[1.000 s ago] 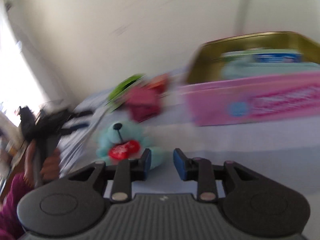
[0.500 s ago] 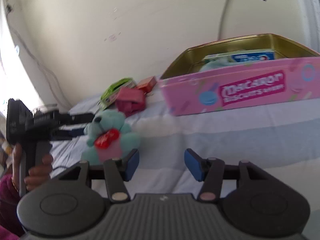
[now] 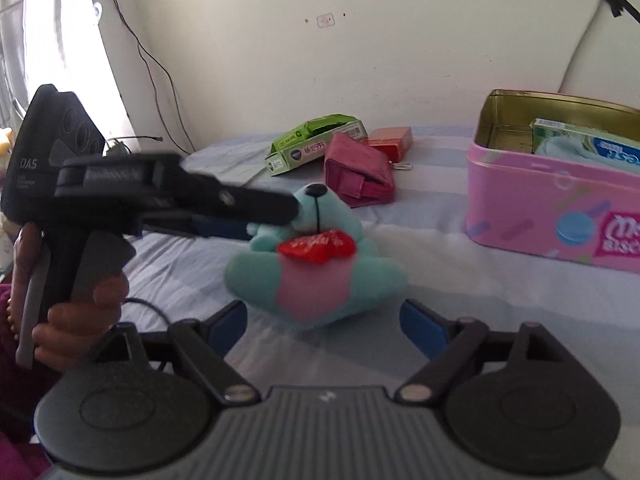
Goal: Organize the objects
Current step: 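Carry the teddy bear into the pink tin and open the right gripper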
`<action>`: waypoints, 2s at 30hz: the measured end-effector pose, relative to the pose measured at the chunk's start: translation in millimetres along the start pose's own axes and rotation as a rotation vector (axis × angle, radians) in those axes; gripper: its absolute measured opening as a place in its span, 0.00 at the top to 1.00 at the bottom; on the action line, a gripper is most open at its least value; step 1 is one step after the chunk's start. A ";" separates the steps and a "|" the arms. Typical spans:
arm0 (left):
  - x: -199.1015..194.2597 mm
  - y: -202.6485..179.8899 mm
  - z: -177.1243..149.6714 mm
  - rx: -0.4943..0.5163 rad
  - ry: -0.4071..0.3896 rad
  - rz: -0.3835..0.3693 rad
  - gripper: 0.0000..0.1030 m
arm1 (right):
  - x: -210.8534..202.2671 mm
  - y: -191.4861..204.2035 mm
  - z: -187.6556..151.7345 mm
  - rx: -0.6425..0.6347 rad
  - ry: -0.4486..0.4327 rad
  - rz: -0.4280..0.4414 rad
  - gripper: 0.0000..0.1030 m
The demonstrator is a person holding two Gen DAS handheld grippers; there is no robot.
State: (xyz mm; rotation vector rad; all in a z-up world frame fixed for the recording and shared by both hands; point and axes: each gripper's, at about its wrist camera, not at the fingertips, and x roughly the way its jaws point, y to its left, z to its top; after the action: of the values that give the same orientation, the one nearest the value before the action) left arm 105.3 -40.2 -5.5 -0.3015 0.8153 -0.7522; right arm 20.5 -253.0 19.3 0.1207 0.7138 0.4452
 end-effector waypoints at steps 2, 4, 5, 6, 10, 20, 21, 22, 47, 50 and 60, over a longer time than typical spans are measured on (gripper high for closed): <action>-4.1 -14.6 7.7 0.064 -0.027 0.027 0.29 | 7.3 -2.8 2.9 0.019 -0.014 -0.008 0.26; -11.0 -31.9 21.4 0.115 -0.064 0.006 0.29 | 1.2 -1.1 4.3 -0.004 -0.055 -0.019 0.31; -12.6 -41.6 29.9 0.140 -0.082 -0.009 0.29 | -6.6 -0.9 5.8 -0.023 -0.095 -0.028 0.31; -11.7 -51.7 38.3 0.168 -0.100 -0.024 0.28 | -15.1 -0.5 8.5 -0.038 -0.138 -0.045 0.31; 13.3 -91.1 69.0 0.273 -0.140 -0.080 0.28 | -47.6 -12.4 24.7 -0.045 -0.287 -0.149 0.30; 115.2 -110.5 104.1 0.291 -0.048 -0.044 0.22 | -30.6 -78.8 56.1 -0.001 -0.276 -0.398 0.25; 118.2 -110.2 104.2 0.292 -0.042 -0.030 0.21 | -26.6 -81.3 57.7 -0.002 -0.268 -0.400 0.25; 119.7 -110.0 103.8 0.298 -0.041 -0.015 0.21 | -23.8 -82.9 58.7 -0.002 -0.262 -0.397 0.20; 22.6 -91.3 74.6 0.181 -0.212 0.215 0.15 | -2.7 -93.7 107.7 -0.030 -0.146 -0.486 0.10; 18.7 -90.8 65.9 0.187 -0.201 0.243 0.15 | 15.6 -96.2 118.0 -0.048 -0.114 -0.574 0.09; 13.1 -106.4 38.3 0.254 -0.186 0.288 0.15 | -30.8 -76.5 76.6 0.075 -0.241 -0.534 0.10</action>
State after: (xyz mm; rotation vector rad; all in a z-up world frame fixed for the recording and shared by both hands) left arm 88.1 -126.0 67.3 -0.0234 0.5637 -0.5403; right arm 77.2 -331.9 76.1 0.0490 0.4988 -0.1070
